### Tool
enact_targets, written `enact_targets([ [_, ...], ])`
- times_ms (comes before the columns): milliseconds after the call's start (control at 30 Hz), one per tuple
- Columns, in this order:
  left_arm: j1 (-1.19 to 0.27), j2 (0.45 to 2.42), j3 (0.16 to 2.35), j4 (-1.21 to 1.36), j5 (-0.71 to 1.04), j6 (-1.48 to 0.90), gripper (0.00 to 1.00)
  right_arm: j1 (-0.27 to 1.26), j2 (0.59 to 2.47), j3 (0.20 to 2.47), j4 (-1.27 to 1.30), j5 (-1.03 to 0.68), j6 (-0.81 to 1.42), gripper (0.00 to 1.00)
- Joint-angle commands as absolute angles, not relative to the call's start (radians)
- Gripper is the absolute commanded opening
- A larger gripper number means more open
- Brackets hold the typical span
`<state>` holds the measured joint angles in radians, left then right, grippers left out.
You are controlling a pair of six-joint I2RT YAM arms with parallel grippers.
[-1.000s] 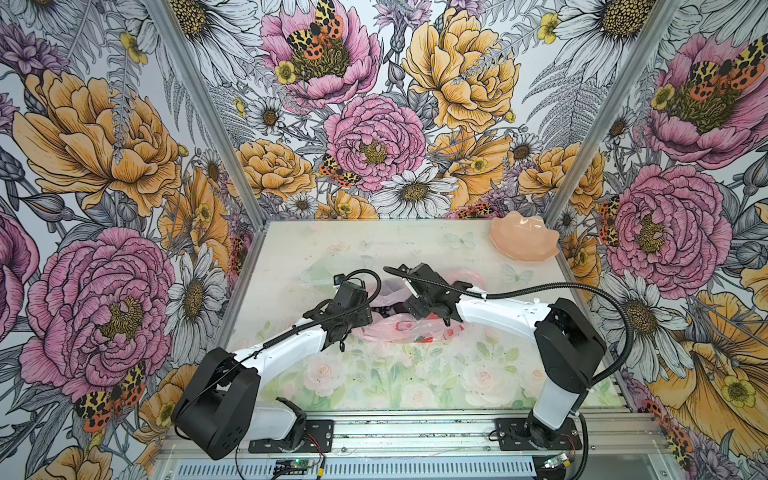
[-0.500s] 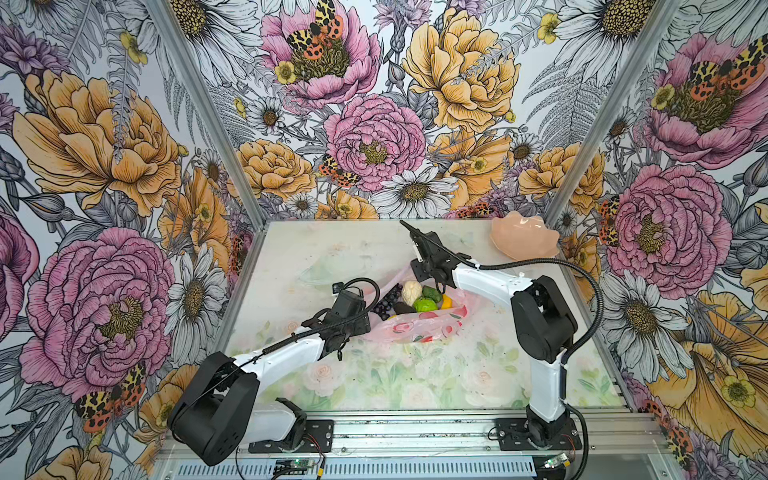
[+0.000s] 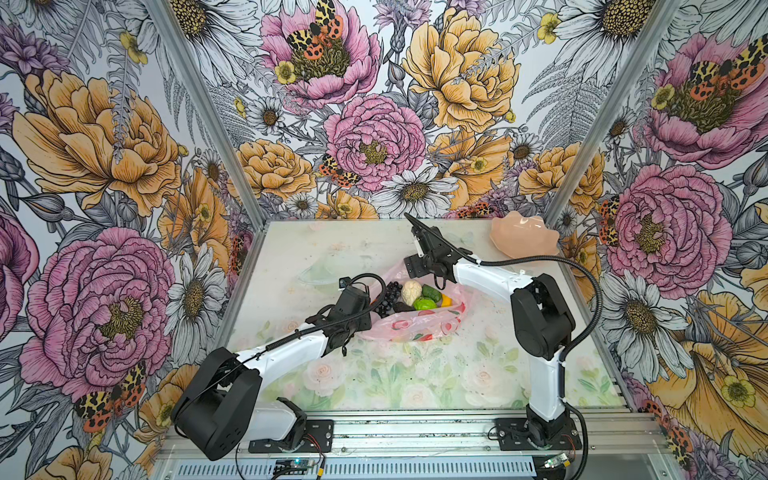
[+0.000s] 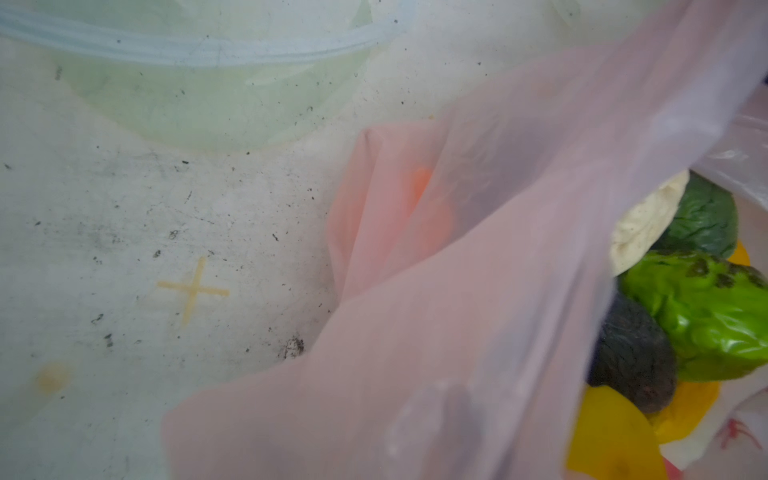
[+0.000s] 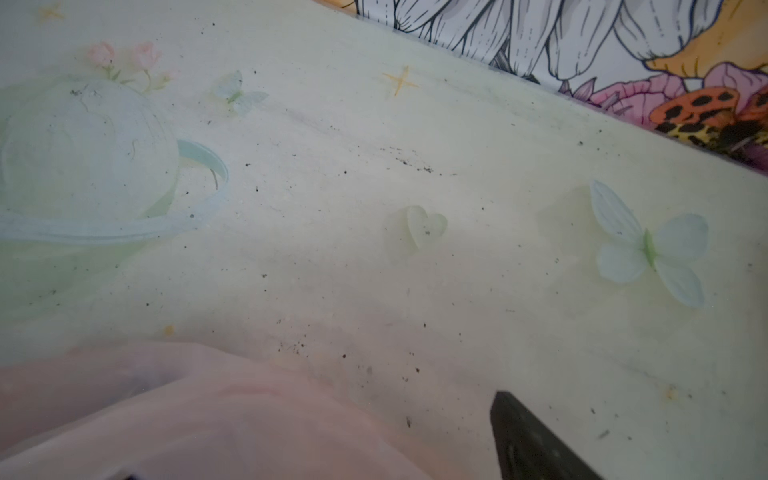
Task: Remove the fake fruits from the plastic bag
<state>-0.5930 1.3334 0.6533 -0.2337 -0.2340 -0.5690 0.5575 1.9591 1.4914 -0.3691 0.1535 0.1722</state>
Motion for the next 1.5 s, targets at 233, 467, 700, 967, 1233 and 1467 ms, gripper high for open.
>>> enact_targets([
  [233,-0.602,1.342,0.669,-0.206,-0.177,-0.533,0.49,0.69,1.557,1.153,-0.406,0.324,0.268,0.99],
  [467,-0.603,1.334,0.639,-0.155,-0.136,-0.478,0.43,0.74,1.563,1.081,-0.441,0.326,0.305,0.95],
  [700,-0.602,1.319,0.605,-0.114,-0.106,-0.452,0.41,0.788,1.548,1.01,-0.569,0.31,0.349,1.0],
  [967,-0.577,1.311,0.566,-0.064,-0.075,-0.453,0.41,0.831,1.478,0.88,-0.638,0.306,0.466,1.0],
  [1233,-0.576,1.333,0.547,-0.039,-0.065,-0.46,0.4,0.829,1.503,0.828,-0.634,0.312,0.554,1.0],
  [1467,-0.543,1.302,0.515,-0.02,-0.104,-0.485,0.32,0.764,1.58,0.835,-0.541,0.277,0.551,0.99],
])
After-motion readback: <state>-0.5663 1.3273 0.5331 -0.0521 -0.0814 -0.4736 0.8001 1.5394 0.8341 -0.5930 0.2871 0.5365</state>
